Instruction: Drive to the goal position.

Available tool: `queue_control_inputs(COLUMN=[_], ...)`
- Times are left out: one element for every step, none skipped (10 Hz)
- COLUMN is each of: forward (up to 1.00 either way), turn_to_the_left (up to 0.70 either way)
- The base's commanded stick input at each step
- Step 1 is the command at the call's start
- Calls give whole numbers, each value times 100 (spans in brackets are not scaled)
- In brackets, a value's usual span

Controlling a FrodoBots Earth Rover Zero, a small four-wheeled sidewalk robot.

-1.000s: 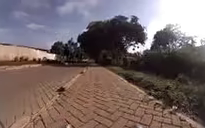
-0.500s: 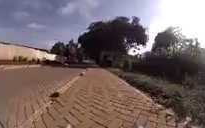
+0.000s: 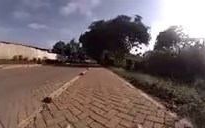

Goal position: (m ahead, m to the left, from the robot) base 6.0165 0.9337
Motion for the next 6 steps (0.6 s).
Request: queue_control_inputs(forward=[70, 70, 70, 70, 70, 70], turn_to_the_left=[0, 0, 0, 0, 0, 0])
